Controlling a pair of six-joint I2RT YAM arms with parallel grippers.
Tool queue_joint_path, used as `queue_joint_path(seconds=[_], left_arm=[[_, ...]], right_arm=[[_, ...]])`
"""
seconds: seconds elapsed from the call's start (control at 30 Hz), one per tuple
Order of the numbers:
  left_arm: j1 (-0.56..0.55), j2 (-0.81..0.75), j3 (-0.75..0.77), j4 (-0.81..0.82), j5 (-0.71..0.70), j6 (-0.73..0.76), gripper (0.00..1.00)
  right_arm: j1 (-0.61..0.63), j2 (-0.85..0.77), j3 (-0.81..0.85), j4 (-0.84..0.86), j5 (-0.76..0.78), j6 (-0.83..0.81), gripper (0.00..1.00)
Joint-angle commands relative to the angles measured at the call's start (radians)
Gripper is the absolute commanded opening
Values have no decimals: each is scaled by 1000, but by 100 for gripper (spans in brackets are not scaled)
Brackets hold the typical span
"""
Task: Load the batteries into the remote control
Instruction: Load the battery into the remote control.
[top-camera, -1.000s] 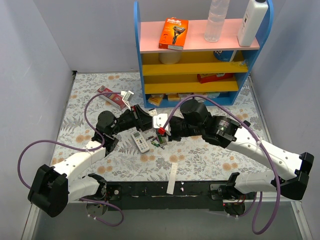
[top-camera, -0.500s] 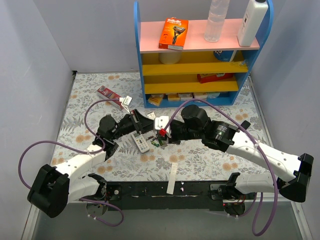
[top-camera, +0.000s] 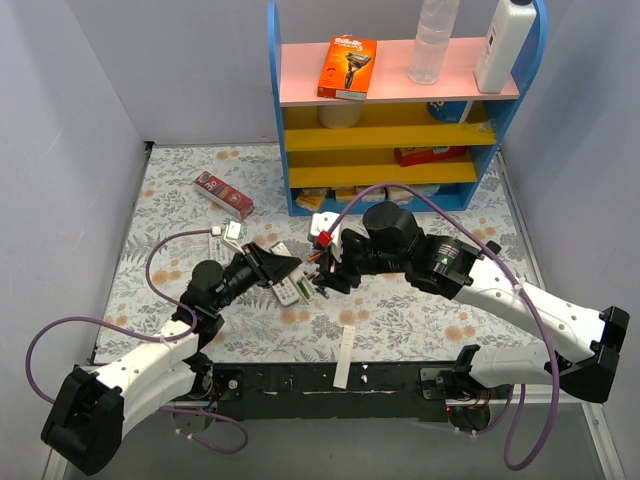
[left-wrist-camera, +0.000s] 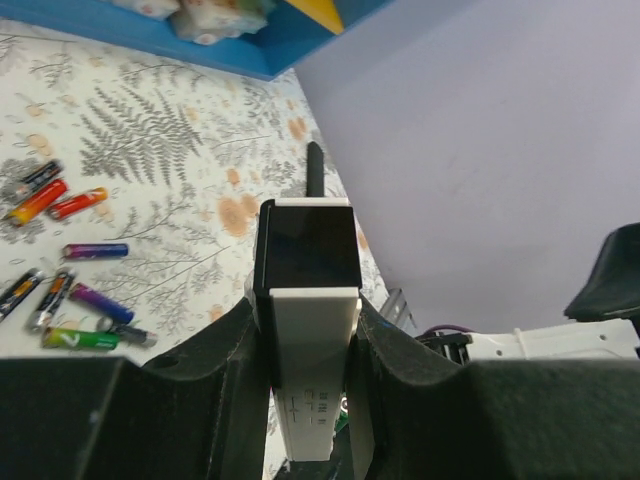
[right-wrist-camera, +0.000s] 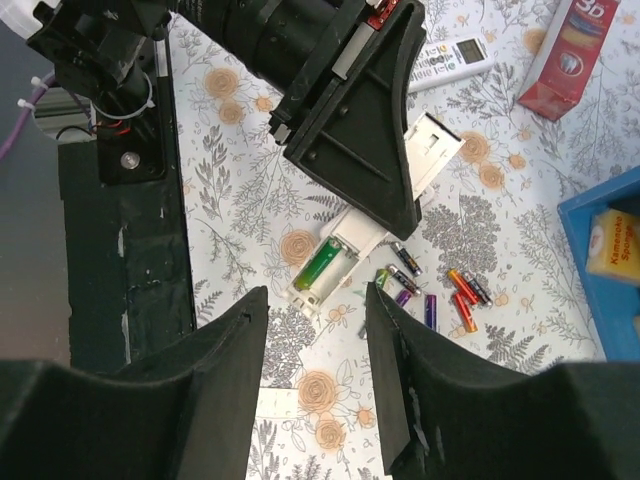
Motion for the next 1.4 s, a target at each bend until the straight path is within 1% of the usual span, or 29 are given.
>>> queue_joint_path(seconds=[0.0,0.07,0.1,0.2,0.23,0.27,0.3,0.33,0.43,0.57,0.73,0.97,1.23,1.37], left_arm=[[7,-10,-11,-5,-37,23,0],[7,8,3,39,-5,18,0],[7,31,12,54,33,18,0],[7,72,51,99,99,30,0],[7,83,60,107,146,35,0],[7,89,81,113,164,38,0],[7,94,92,113,185,44,0],[7,105,103,113,216,56,0],[7,112,140,99,257,84,0],[7,114,175,64,314,121,0],[7,114,198,41,337,139,0],[7,125,212,49,349,136,0],[7,119,213,50,348,130,0],[7,114,222,45,343,127,0]], right_arm=[[2,0,-2,2,4,63,50],[2,0,-24,42,-27,63,49],[2,0,-48,59,-59,57,48],[2,-5,-84,123,-113,-4,46],[2,-14,-99,134,-116,-44,46],[2,-17,-110,153,-117,-67,44],[2,-22,-116,159,-113,-89,42],[2,-25,-124,157,-110,-127,41],[-1,-13,-118,133,-102,-175,38],[-4,4,-107,113,-102,-195,34],[-6,15,-99,119,-110,-195,28],[-7,33,-87,111,-110,-199,22],[-7,50,-81,94,-127,-204,13],[-7,59,-85,87,-128,-202,12]])
